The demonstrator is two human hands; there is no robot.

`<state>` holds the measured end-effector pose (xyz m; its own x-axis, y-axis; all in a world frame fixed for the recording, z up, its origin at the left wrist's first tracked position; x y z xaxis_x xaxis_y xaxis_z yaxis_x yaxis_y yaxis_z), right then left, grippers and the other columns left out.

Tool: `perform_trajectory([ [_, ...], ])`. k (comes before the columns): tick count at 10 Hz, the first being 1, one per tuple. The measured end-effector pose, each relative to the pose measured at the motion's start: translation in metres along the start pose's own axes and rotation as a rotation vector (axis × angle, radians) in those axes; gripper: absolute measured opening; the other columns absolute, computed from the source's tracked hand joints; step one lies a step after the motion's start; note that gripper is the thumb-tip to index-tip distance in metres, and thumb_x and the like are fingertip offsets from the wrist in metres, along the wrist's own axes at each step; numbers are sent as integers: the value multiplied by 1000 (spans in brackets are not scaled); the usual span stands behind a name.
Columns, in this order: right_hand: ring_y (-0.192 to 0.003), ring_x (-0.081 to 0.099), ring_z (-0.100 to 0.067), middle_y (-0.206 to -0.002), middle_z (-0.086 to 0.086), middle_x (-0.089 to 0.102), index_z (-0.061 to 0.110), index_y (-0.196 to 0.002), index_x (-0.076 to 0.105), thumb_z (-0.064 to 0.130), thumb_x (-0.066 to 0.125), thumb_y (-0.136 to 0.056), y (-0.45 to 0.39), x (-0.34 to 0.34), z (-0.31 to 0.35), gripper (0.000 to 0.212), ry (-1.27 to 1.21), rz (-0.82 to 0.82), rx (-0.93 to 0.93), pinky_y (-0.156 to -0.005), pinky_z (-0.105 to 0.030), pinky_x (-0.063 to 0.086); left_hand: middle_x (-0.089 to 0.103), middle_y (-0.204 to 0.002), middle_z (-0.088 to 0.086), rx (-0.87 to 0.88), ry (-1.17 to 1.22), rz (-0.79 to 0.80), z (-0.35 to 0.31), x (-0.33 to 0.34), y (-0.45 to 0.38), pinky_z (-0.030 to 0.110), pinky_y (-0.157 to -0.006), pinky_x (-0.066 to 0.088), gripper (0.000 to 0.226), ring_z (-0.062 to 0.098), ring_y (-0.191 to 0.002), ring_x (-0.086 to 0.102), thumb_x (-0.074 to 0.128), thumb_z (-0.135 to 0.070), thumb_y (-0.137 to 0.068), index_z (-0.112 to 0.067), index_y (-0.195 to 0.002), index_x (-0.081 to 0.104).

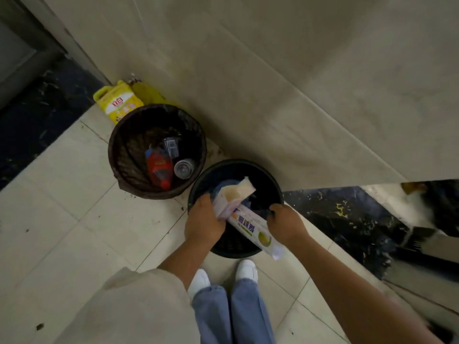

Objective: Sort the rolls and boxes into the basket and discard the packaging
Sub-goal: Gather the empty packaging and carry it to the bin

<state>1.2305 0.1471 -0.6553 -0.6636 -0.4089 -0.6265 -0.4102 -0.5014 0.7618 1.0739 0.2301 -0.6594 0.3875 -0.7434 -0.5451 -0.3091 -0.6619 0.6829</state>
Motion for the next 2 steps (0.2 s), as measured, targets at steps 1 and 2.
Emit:
perform_trajectory([
  [1, -118, 49, -33, -130, -20, 51, 4, -128, 46, 13, 40, -93, 1, -17, 15, 38, 60, 57, -121, -99, -36, 41, 35, -150, 12, 78, -123, -48, -23, -24, -7, 37, -114, 31, 62, 26, -139, 31, 55, -19, -91, -6, -145, 29],
  [2, -124, 44, -30, -137, -16, 46, 9, -135, 39, 14, 37, -94, 10, -55, 47, 42, 139, 39, -261, -102, -35, 38, 28, -155, 10, 140, -248, -181, -61, -74, -4, 36, -116, 26, 59, 25, -144, 22, 48, -24, -94, -8, -146, 26],
])
Point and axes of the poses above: each hand's wrist, its own y-axis away from the middle knuckle, its own x-axis out of the palm, z = x × y, the point moved 3 cm from there along -y, towards the middle knuckle
